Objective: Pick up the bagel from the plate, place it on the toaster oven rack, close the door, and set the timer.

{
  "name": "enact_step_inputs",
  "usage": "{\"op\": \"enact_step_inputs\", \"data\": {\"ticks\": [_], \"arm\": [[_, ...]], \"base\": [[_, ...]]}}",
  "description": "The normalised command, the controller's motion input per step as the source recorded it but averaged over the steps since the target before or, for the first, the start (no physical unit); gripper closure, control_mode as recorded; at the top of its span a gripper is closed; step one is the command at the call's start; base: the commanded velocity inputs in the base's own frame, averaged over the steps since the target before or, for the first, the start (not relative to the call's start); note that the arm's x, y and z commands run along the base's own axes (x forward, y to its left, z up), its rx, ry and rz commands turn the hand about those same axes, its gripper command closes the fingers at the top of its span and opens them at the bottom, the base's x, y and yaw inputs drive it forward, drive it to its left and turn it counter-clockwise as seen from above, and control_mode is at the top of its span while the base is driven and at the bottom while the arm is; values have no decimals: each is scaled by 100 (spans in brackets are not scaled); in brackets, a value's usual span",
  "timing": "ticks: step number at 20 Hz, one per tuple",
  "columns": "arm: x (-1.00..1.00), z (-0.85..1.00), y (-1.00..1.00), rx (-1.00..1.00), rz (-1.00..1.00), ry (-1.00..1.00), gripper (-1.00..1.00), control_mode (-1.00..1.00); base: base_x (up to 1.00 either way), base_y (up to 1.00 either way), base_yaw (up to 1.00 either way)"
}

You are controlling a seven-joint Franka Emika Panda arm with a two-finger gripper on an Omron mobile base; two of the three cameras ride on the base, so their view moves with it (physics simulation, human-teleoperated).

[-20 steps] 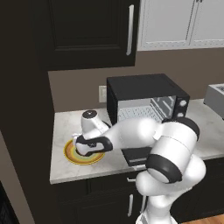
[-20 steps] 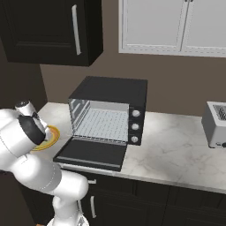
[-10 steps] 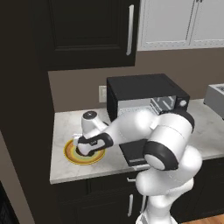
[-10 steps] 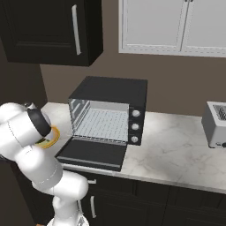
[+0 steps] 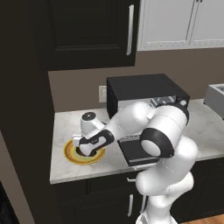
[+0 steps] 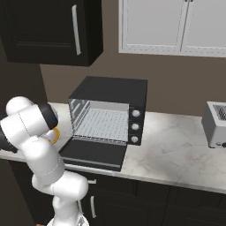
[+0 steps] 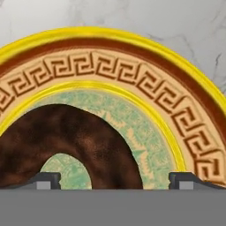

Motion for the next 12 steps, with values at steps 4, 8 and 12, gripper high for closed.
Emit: {"op": "enact_step_inputs", "data": {"ticks": [4, 8, 12], "arm": [[6, -16, 5, 0, -1, 3, 100, -100], [4, -11, 6, 0, -2, 4, 100, -100], [-5, 2, 0, 0, -2, 0, 100, -100]], "base": [[0, 0, 0], [0, 0, 0], [0, 0, 0]]}}
